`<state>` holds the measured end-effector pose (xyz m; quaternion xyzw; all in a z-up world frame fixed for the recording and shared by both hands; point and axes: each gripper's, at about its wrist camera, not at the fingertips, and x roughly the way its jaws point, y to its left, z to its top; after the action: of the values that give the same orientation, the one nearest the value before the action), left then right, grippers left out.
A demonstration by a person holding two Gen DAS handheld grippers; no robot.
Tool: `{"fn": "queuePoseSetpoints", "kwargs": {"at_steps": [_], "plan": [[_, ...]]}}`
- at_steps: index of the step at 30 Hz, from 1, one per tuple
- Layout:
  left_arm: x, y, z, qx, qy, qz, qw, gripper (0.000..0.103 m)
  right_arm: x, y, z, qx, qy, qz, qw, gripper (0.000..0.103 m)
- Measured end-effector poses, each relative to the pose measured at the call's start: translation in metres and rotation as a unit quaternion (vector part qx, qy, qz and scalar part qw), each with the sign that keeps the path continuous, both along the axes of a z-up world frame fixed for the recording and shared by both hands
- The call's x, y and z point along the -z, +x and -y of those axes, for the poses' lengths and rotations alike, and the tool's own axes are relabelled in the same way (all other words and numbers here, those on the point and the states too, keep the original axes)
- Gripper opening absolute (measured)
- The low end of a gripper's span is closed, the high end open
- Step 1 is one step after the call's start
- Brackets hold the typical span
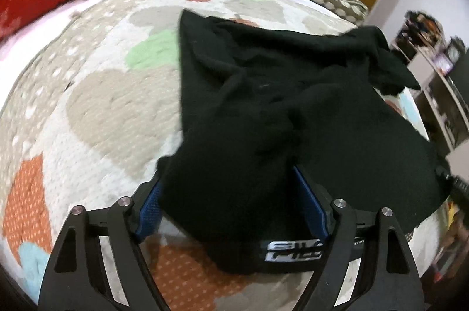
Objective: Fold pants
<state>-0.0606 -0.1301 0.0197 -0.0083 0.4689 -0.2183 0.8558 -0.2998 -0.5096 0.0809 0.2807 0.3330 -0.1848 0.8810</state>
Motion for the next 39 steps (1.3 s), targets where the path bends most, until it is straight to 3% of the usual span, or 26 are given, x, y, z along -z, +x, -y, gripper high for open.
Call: {"fn": "queuePoseSetpoints", "kwargs": {"at_steps": [1,2,6,10,13,15,16,18,21,23,25,27,31,34,39], "plan": [[-0.001,0.0,0.001,0.003,-0.002,-0.001,1.0,0.042,-0.005,0.001,-0.004,-0.001,-0.008,0.003,1.0,0.014],[-0.002,0.001,-0.001,0.005,-0.019,-0.008,0.9998,0.03,-0.008,0.002,-0.005,-0.001,-0.015,0.003,1.0,0.014],[-0.01,-0.001,-0.013,0.008,-0.056,-0.032,0.9979,0.024,-0.037,-0.005,-0.016,-0.008,-0.042,0.015,0.999,0.013],[-0.032,-0.022,-0.026,0.023,-0.044,-0.013,0.9987,0.024,-0.064,-0.018,-0.027,-0.026,-0.05,0.029,0.998,0.013],[-0.032,-0.032,-0.044,0.019,-0.036,-0.022,0.9989,0.024,-0.065,-0.022,-0.037,-0.04,-0.058,0.015,0.997,0.013],[-0.02,-0.033,-0.051,0.021,-0.02,-0.039,0.9988,0.03,-0.047,-0.014,-0.041,-0.048,-0.072,-0.039,0.996,0.015],[-0.012,-0.033,-0.055,0.017,-0.016,-0.052,0.9984,0.036,-0.03,-0.007,-0.04,-0.047,-0.076,-0.091,0.992,0.016],[-0.011,-0.035,-0.061,0.005,-0.028,-0.054,0.9982,0.039,-0.012,-0.006,-0.037,-0.04,-0.069,-0.131,0.988,0.016],[-0.022,-0.041,-0.069,-0.021,-0.022,-0.036,0.9989,0.052,-0.017,-0.012,-0.038,-0.029,-0.086,-0.122,0.988,0.02],[-0.033,-0.044,-0.073,-0.03,-0.001,-0.013,0.9995,0.052,-0.028,-0.012,-0.04,-0.017,-0.119,-0.122,0.985,0.024],[-0.043,-0.045,-0.077,-0.031,-0.007,-0.001,0.9995,0.052,-0.039,-0.012,-0.039,-0.004,-0.145,-0.119,0.982,0.026],[-0.052,-0.048,-0.076,-0.033,-0.001,0.016,0.9993,0.052,-0.05,-0.013,-0.041,-0.009,-0.139,-0.091,0.986,0.026],[-0.064,-0.051,-0.073,-0.04,0.015,0.047,0.998,0.052,-0.057,0.001,-0.058,-0.073,-0.105,-0.047,0.991,0.032],[-0.06,-0.047,-0.07,-0.029,0.006,0.037,0.9989,0.064,-0.046,0.025,-0.084,-0.141,-0.075,-0.038,0.986,0.032],[-0.035,-0.041,-0.059,-0.03,0.024,0.008,0.9992,0.063,-0.016,0.052,-0.122,-0.196,-0.046,-0.056,0.978,0.032]]}}
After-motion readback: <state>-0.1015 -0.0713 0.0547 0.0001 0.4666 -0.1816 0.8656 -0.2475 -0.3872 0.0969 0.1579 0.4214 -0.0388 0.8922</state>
